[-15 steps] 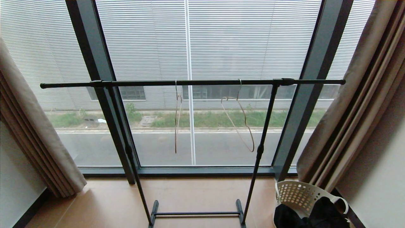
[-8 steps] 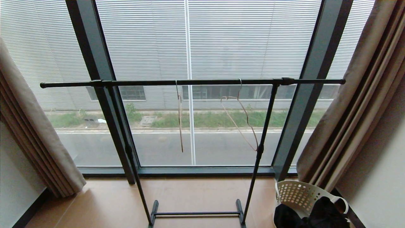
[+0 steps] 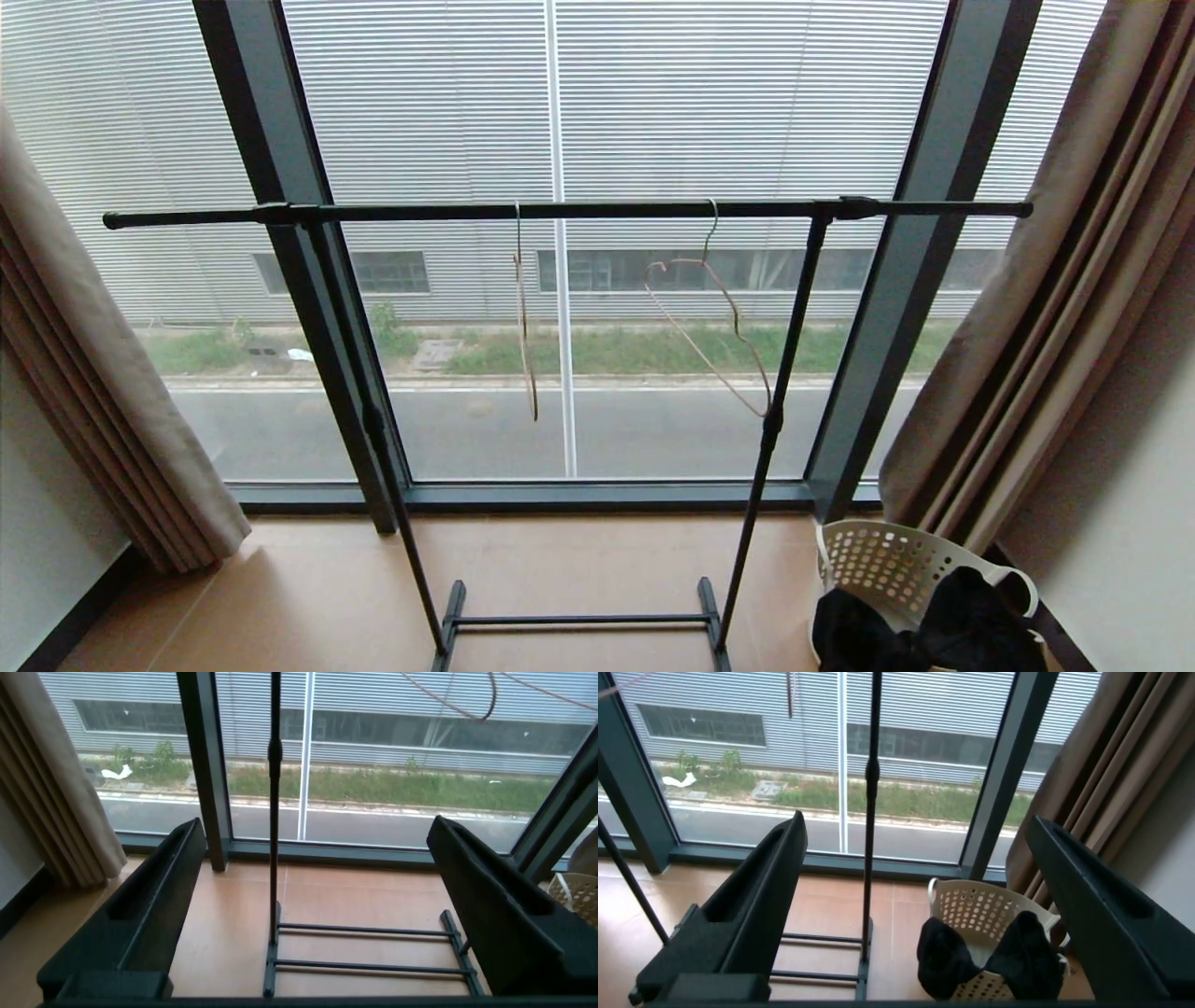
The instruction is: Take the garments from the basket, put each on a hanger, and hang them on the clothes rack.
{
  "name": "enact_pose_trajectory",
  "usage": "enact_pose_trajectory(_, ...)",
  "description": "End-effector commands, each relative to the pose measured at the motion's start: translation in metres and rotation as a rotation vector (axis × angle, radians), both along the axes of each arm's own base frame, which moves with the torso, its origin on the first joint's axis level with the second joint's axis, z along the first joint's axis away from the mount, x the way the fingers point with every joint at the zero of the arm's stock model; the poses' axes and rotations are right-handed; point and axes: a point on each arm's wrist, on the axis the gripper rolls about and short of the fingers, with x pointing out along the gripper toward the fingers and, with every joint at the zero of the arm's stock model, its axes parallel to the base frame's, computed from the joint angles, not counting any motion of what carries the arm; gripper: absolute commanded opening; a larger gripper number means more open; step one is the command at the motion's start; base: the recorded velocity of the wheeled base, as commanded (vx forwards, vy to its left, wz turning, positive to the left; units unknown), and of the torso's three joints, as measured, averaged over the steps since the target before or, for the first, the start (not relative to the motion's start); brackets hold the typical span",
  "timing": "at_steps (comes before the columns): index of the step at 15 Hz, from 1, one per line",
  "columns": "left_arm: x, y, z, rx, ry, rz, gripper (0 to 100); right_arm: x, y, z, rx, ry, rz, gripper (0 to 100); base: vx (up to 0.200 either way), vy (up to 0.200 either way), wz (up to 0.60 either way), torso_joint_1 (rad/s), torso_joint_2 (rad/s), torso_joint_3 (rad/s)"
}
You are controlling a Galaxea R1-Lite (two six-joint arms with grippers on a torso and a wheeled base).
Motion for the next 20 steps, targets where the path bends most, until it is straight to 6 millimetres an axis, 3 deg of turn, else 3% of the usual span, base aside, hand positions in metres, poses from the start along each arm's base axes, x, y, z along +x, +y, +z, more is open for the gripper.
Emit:
enact_pose_trajectory(1,0.0001,0.0000,0.0000,-0.001,0.001,0.001,100,0.0001,0.0000,0.0000,-0.001,0.001,0.001,100,0.000,0.000,0.00,-0.168,0.39,0.222)
enact_pose_trajectory(20,0.0000,-0.0002,0.0004,-0.003,-0.001,-0.007,100,0.0001,0.0000,-0.0003,-0.002,0.004,0.001,100,0.000,0.000,0.00,-0.186,0.49,0.300)
